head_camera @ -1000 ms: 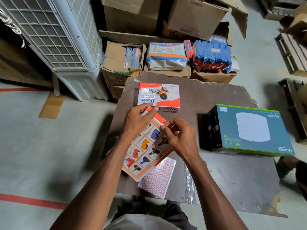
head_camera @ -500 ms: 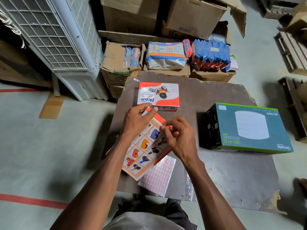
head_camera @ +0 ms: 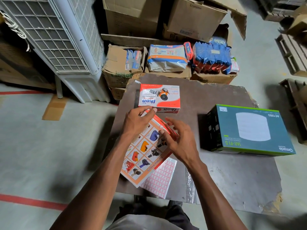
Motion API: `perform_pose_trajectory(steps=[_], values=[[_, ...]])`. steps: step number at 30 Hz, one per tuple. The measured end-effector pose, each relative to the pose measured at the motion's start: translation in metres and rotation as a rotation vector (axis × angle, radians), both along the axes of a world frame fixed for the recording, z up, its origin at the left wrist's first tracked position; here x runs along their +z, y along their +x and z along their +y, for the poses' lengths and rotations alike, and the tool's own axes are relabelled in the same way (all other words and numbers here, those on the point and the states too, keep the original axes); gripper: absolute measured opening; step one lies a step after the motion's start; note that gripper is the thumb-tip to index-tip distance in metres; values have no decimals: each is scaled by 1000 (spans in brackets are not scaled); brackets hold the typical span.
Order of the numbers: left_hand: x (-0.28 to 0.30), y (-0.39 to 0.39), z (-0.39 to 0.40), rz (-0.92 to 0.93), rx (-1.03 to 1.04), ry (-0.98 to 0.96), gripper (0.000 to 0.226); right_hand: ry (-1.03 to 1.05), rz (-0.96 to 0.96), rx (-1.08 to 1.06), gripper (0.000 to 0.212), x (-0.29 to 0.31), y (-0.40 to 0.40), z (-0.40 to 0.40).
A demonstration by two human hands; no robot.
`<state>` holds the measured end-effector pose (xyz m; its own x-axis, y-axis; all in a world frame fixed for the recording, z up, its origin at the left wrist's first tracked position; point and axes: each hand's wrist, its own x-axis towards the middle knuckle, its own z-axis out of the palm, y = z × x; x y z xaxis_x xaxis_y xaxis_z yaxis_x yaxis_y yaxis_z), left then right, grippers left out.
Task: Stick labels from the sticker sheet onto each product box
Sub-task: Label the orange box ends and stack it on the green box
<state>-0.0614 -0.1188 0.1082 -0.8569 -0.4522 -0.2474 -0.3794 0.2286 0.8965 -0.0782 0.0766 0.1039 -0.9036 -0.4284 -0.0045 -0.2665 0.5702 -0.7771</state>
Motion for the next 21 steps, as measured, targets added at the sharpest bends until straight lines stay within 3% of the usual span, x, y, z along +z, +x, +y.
perform_pose_trajectory(steps=[6, 12, 17, 21], values=[[8, -7, 4, 0, -37, 10, 33, -16, -195, 153, 59, 6, -4, 1], [16, -12, 5, 5, -89, -54, 61, -98, -204, 95, 55, -1, -9, 13], [-4, 9, -4, 43, 82, -152, 46, -166, -259, -20, 54, -3, -17, 36], [-36, 45, -3, -135, 229, -41, 61, -251, -346, -70, 48, -6, -22, 52]])
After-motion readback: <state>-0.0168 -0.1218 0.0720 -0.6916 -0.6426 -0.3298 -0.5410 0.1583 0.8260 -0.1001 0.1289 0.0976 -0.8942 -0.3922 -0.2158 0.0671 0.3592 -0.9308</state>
